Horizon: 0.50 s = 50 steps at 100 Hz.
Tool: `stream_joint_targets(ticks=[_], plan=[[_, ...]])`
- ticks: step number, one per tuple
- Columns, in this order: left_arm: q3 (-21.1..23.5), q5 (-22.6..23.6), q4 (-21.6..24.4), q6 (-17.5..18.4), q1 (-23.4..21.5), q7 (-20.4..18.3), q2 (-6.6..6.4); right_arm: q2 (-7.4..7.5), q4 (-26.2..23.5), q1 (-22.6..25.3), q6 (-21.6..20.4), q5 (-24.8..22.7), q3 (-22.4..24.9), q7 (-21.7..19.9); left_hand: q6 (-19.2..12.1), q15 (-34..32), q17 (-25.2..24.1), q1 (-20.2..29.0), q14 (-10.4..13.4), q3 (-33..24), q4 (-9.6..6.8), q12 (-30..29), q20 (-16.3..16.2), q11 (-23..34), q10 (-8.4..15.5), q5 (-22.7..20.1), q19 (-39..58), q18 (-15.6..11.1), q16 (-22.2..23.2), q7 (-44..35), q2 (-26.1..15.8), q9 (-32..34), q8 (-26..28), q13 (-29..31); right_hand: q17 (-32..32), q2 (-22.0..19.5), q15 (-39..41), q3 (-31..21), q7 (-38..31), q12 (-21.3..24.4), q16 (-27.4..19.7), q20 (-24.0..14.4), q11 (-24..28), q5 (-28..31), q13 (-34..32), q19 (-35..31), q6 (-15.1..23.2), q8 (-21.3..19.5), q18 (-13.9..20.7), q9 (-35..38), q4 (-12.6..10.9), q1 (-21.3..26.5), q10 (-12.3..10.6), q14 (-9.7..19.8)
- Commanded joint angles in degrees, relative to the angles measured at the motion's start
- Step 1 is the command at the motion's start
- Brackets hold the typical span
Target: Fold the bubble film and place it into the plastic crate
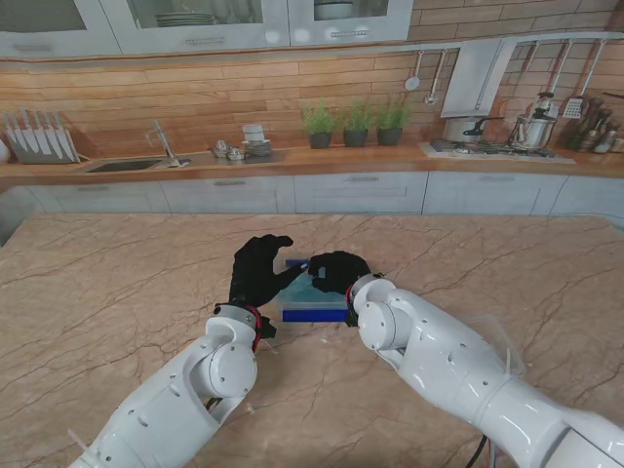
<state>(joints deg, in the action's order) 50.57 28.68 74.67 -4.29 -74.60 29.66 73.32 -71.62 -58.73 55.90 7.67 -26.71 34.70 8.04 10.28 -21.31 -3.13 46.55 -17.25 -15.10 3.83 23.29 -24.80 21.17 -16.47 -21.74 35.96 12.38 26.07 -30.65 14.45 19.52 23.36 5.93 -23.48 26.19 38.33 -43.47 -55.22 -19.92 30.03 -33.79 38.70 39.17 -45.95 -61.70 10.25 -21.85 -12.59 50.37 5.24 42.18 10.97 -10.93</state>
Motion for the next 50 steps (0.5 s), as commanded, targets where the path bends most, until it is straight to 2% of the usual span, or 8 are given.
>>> stream_joint_targets(ticks=[1, 10, 23, 39, 50], plan=[[0.5, -2.0, 2.7, -0.4, -2.0, -0.3, -0.09, -0.72, 0.1, -1.0, 0.0, 0.0, -0.8, -1.2, 0.7, -2.2, -1.2, 2.3, -1.1, 2.7, -2.13, 0.8, -2.7, 0.1, -1.0, -1.6, 8.0, 1.3, 1.1, 1.6, -2.9, 1.4, 0.7, -0.3, -0.2, 1.3, 1.4, -1.9, -1.4, 0.3, 1.0, 0.8, -0.2, 2.4, -0.8, -2.3, 0.1, -0.3, 0.0, 1.9, 1.3, 2.5, 0.9, -0.9], [2.4, -4.5, 6.6, -1.0, -4.4, -2.6, -0.55, -0.95, 0.9, -2.2, 0.7, 0.5, -2.2, -2.8, 0.9, -7.1, 0.6, 3.2, -3.5, 4.7, -2.28, 1.1, -5.4, 0.9, -2.0, -4.4, 19.0, 4.4, 3.3, 1.2, -4.7, 5.7, 0.6, 4.9, -0.1, 1.3, 1.5, -2.2, -1.1, 0.4, 1.0, 0.9, -0.3, 2.6, -0.8, -2.6, -0.2, -0.2, -0.1, 1.9, 1.4, 2.5, 1.3, -1.1], [4.3, -6.1, 10.1, 0.1, -7.0, -5.7, -1.5, -1.38, 2.0, -3.8, 1.7, 1.6, -4.2, -5.2, 1.0, -10.1, 3.7, 3.8, -5.9, 6.3, -2.28, 1.4, -6.2, 1.7, -2.9, -7.8, 23.3, 6.9, 4.6, 1.3, -5.8, 11.7, 0.5, 10.0, 0.3, 1.0, 1.4, -2.5, -0.5, 0.5, 0.9, 1.1, -0.6, 2.5, -0.3, -2.6, -0.7, 0.1, -0.1, 1.6, 1.5, 2.5, 1.6, -1.5], [5.6, -8.1, 12.2, 1.4, -8.7, -8.1, -2.09, -1.77, 3.2, -5.3, 3.1, 3.2, -6.2, -8.3, 1.0, -9.8, 3.9, 4.1, -6.3, 6.9, -2.24, 1.2, -6.2, 1.1, -3.2, -8.8, 23.5, 7.1, 4.4, 1.8, -6.2, 12.8, 0.3, 10.7, 1.5, 0.7, 0.7, -2.3, 1.0, 0.8, 0.6, 1.4, -1.4, 1.5, 1.2, -2.2, -1.7, 1.2, -0.2, 0.2, 1.6, 2.4, 2.3, -1.8], [6.5, -11.0, 13.2, 2.0, -9.7, -9.5, -2.17, -1.87, 3.6, -5.6, 3.6, 4.2, -6.8, -9.7, 1.1, -9.5, 3.7, 4.5, -6.1, 7.5, -2.26, 1.2, -5.7, 0.6, -3.2, -9.0, 22.8, 7.0, 4.2, 2.2, -6.8, 12.8, 0.2, 10.6, 3.5, 2.8, -0.6, -1.6, 3.0, 1.0, 0.2, 1.6, -2.4, -1.6, 4.0, -1.3, -2.1, 2.3, -0.7, -2.9, 1.4, 1.5, 3.3, -2.1]])
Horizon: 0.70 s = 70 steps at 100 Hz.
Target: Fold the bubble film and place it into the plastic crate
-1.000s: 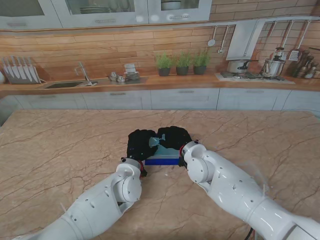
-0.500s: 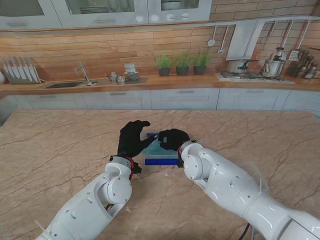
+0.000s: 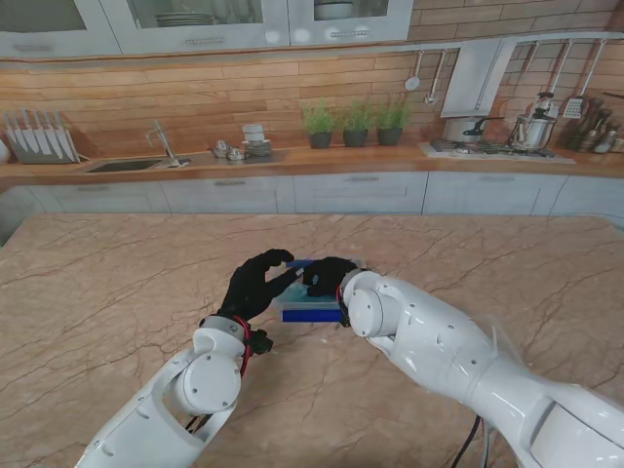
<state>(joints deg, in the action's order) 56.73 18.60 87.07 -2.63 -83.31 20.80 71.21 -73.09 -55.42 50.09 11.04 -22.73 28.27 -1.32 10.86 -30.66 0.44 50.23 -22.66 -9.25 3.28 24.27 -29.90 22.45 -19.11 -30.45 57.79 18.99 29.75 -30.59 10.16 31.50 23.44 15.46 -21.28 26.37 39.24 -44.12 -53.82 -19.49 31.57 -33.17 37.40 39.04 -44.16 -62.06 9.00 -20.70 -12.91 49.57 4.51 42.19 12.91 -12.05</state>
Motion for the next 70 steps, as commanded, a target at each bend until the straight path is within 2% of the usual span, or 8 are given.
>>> stream_joint_targets(ticks=[1, 22, 28, 34, 35, 38, 57, 70], plan=[[0.4, -1.1, 0.9, 0.4, -1.1, -0.7, -0.05, -0.39, 0.3, 0.2, 0.2, 0.2, -0.4, -0.4, 0.4, -0.1, 0.1, 0.9, -0.7, 1.7, -1.73, 0.2, -0.5, -0.7, -0.5, -0.3, 0.9, 0.4, 0.5, 2.2, -2.5, 0.8, 0.1, 1.0, 1.4, 2.8, -1.6, -0.9, 1.7, 0.6, -1.3, 0.9, -1.1, -1.7, 2.3, -0.9, -0.9, 1.1, -0.4, -2.3, 2.1, 1.4, 1.4, -1.0], [1.7, -6.4, 3.1, 1.0, -3.0, -2.7, -0.04, -0.39, 1.3, -0.3, 0.0, -0.2, -2.1, -1.5, 0.6, -0.5, 0.6, 1.3, -1.3, 2.3, -1.78, 0.4, -0.2, -0.7, -0.7, -1.2, 0.4, 0.9, 0.6, 2.7, -3.0, 1.9, 0.0, 2.0, 2.2, 6.3, -2.5, -0.2, 3.4, 0.5, -1.6, 0.9, -1.4, -3.5, 4.0, 0.1, -2.4, 1.4, -0.6, -5.1, 1.5, 0.1, 1.6, -0.9], [2.1, -8.2, 3.8, 1.2, -3.6, -4.0, -0.2, -0.53, 1.9, -0.6, 0.1, -0.8, -2.9, -1.5, 0.6, -0.4, 0.7, 1.4, -1.4, 2.6, -1.78, 0.4, -0.2, -0.8, -0.8, -1.2, 0.4, 1.0, 0.5, 2.9, -3.2, 2.0, -0.1, 2.1, 2.1, 7.7, -2.5, -2.1, 8.3, 0.3, -1.4, 0.2, -1.2, -3.1, 4.0, 0.4, -3.7, -1.6, -0.7, -5.9, 1.6, -2.2, 1.8, -0.9], [2.3, -9.5, 4.4, 1.2, -4.0, -5.0, -0.35, -0.63, 2.4, -0.9, 0.1, -1.5, -3.8, -1.4, 0.5, -0.4, 0.8, 1.4, -1.7, 2.8, -1.78, 0.4, -0.1, -0.9, -1.0, -1.4, 0.4, 1.1, 0.5, 3.1, -3.3, 2.3, -0.2, 2.3, 2.0, 9.1, -2.5, -3.9, 12.0, 0.2, -1.5, 0.0, -0.9, -2.9, 4.3, 0.5, -5.1, -3.6, -0.8, -7.1, 0.3, -5.1, 2.0, -0.8], [2.4, -9.7, 4.4, 1.2, -4.1, -5.2, -0.38, -0.65, 2.4, -0.9, 0.1, -1.6, -3.9, -1.4, 0.5, -0.4, 0.8, 1.4, -1.7, 2.9, -1.78, 0.3, -0.1, -1.0, -1.0, -1.4, 0.4, 1.1, 0.5, 3.1, -3.4, 2.3, -0.2, 2.3, 2.0, 9.2, -2.5, -4.3, 13.5, 0.2, -1.5, -0.1, -0.8, -2.7, 4.3, 0.5, -5.4, -5.6, -0.8, -7.4, -0.1, -5.7, 1.9, -0.7], [2.5, -10.4, 4.7, 1.3, -4.3, -5.8, -0.47, -0.71, 2.6, -1.0, 0.3, -2.0, -4.3, -1.3, 0.5, -0.4, 0.8, 1.4, -1.7, 3.0, -1.78, 0.3, -0.1, -1.0, -1.1, -1.5, 0.3, 1.1, 0.5, 3.2, -3.5, 2.4, -0.2, 2.4, 1.9, 9.5, -2.4, -5.0, 15.3, 0.1, -1.5, -0.1, -0.7, -2.7, 4.4, 0.5, -5.8, -7.7, -0.8, -7.8, -1.1, -6.8, 1.9, -0.7], [3.3, -13.5, 5.6, 1.8, -5.4, -7.2, -0.61, -1.64, 4.7, -0.9, 0.6, -4.9, -5.6, 2.6, 0.8, -0.5, 1.1, 2.0, -2.0, 3.7, -1.83, 0.4, -0.1, -1.2, -1.3, -2.3, 0.3, 1.1, 0.7, 3.7, -3.9, 3.1, -0.3, 2.8, 0.7, 13.8, -0.8, -7.2, 16.0, -0.7, -1.1, -0.1, 1.2, -4.5, 3.5, -0.9, -7.4, -10.0, -1.1, -8.7, -1.6, -10.1, 2.2, -0.7], [3.7, -15.5, 6.2, 2.0, -5.8, -8.1, -0.68, -1.73, 5.1, -0.3, 0.5, -6.3, -5.6, 4.7, 0.8, -0.6, 1.9, 2.1, -2.1, 4.3, -1.83, 0.4, -0.1, -1.4, -1.5, -2.6, 0.4, 1.2, 0.6, 4.1, -4.2, 3.9, -0.3, 3.5, 0.1, 14.4, -0.3, -7.0, 15.9, -0.9, -1.1, 0.1, 1.8, -5.6, 3.0, -1.4, -7.7, -10.2, -1.0, -9.0, -1.3, -10.9, 2.0, -0.5]])
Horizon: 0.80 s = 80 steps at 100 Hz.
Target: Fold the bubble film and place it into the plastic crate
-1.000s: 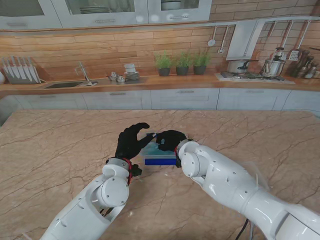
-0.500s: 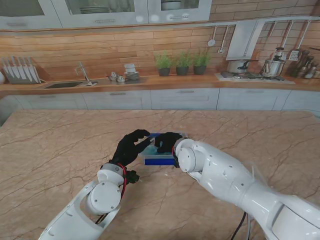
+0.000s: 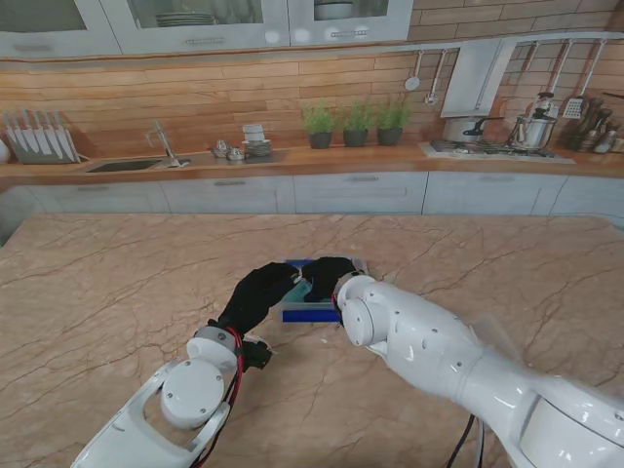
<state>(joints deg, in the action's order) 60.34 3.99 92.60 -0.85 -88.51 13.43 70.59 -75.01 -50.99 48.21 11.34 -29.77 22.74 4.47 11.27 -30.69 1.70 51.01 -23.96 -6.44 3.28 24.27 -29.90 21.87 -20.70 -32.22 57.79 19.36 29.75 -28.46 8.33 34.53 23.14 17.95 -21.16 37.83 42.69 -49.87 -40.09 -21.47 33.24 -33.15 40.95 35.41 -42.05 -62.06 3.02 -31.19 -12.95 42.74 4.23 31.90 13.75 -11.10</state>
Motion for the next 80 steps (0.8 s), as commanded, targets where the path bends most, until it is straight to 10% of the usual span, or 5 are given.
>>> stream_joint_targets(ticks=[1, 80], plan=[[0.1, -1.0, 0.7, 0.2, -0.7, -0.8, -0.08, 0.21, 0.6, 1.6, 0.2, 0.7, 0.0, -1.0, 0.4, -0.5, 0.6, 1.4, -0.7, 1.5, -1.83, 0.4, -0.1, -0.8, 0.1, -0.8, 0.4, 0.9, 0.6, 2.0, -2.4, 0.9, 0.0, 1.0, 0.0, 2.9, -3.7, -1.2, 2.2, 1.0, -2.8, 0.1, -1.8, -2.2, 0.9, -1.4, -1.8, 0.3, -0.9, -2.2, -1.0, -0.7, 1.2, -1.4], [-0.2, -2.5, 0.9, 0.3, -1.1, 0.6, 0.47, 3.05, -5.2, 5.6, -6.5, -4.9, 7.8, 7.8, 0.3, -0.5, 0.5, 2.3, -0.7, 3.2, -1.98, 0.6, 0.5, -0.9, 0.3, -1.5, -0.9, 0.6, 0.4, 2.2, -3.0, 0.9, 0.3, 1.0, -0.7, 3.5, -2.3, -2.3, 0.7, 0.1, -2.7, 1.4, 0.8, -6.5, -0.2, -1.7, -1.0, 0.6, -0.2, -2.5, -0.9, -0.1, -0.9, 0.9]])
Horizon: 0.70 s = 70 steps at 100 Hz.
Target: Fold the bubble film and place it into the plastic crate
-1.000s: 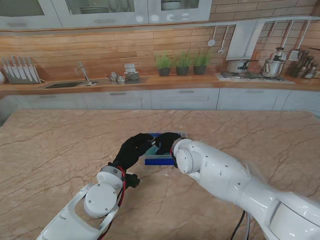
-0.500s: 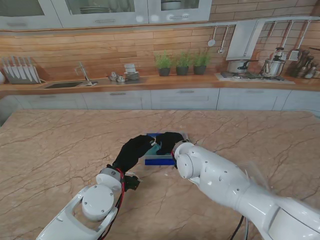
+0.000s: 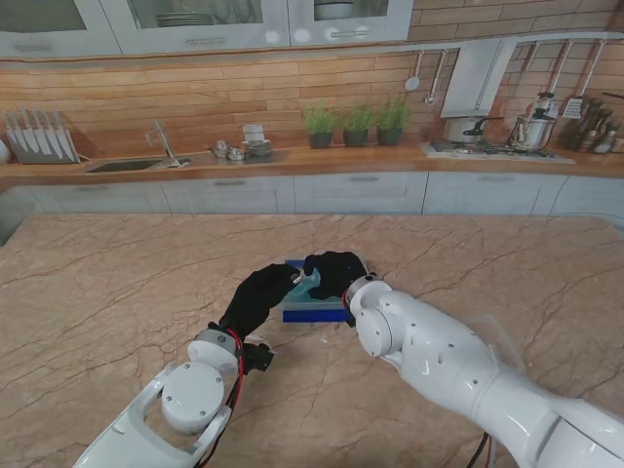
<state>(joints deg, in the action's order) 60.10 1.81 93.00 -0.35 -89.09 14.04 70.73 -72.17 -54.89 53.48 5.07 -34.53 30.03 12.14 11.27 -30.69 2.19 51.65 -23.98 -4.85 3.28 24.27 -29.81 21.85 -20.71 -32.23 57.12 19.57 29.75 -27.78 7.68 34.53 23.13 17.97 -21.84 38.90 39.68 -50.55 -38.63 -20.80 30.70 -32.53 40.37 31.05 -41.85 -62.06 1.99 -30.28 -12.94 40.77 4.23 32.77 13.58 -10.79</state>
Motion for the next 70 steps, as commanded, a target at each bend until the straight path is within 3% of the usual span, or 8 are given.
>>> stream_joint_targets(ticks=[1, 47, 70], plan=[[0.0, -0.3, 0.5, -0.2, -0.5, 0.0, 0.34, 0.26, -1.4, 0.4, -0.2, -0.2, 0.6, 0.2, 0.3, -0.5, 0.1, 1.6, -0.6, 1.6, -1.98, 0.6, 0.5, -0.9, 0.3, -1.5, -0.2, 0.4, 0.4, 1.5, -2.4, 0.9, 0.3, 1.0, 0.0, 2.4, 0.8, -1.6, -0.8, -0.6, -0.2, 0.7, 1.3, -2.2, -0.3, -1.7, 0.0, -0.3, -0.2, -0.5, -0.9, -1.0, -0.6, 0.6], [1.1, 0.5, 1.8, 1.3, -1.9, 1.0, 0.22, 3.97, -12.2, 5.3, -2.6, -5.6, 8.2, -0.6, 0.3, -0.8, 0.1, 1.9, -0.7, 2.1, -2.05, 0.7, 0.5, -0.7, 0.4, -1.7, -0.3, 0.6, 0.5, 1.2, -2.6, 1.1, 0.5, 1.1, 0.7, 0.0, 0.4, -0.4, -0.6, -0.3, -0.2, 0.7, 0.8, -2.2, 0.5, -1.4, 0.1, 0.5, -0.3, -1.0, -1.2, -3.0, -0.4, 0.4], [3.5, 3.1, 5.6, 1.4, -5.1, -1.8, -1.23, 7.19, -21.8, 11.6, -3.6, -11.5, 17.0, -3.9, 0.4, -1.5, 1.0, 1.8, -1.5, 2.5, -1.99, 0.6, -0.5, -0.8, 0.0, -2.2, 1.7, 2.7, 1.0, 1.4, -2.7, 2.2, 0.3, 2.5, 1.3, -2.5, 0.0, 1.0, -0.3, 0.2, -0.1, 0.6, -0.2, -1.8, 1.1, -1.0, 0.1, 0.9, -0.3, -1.4, -1.3, -4.0, 0.1, -0.2]])
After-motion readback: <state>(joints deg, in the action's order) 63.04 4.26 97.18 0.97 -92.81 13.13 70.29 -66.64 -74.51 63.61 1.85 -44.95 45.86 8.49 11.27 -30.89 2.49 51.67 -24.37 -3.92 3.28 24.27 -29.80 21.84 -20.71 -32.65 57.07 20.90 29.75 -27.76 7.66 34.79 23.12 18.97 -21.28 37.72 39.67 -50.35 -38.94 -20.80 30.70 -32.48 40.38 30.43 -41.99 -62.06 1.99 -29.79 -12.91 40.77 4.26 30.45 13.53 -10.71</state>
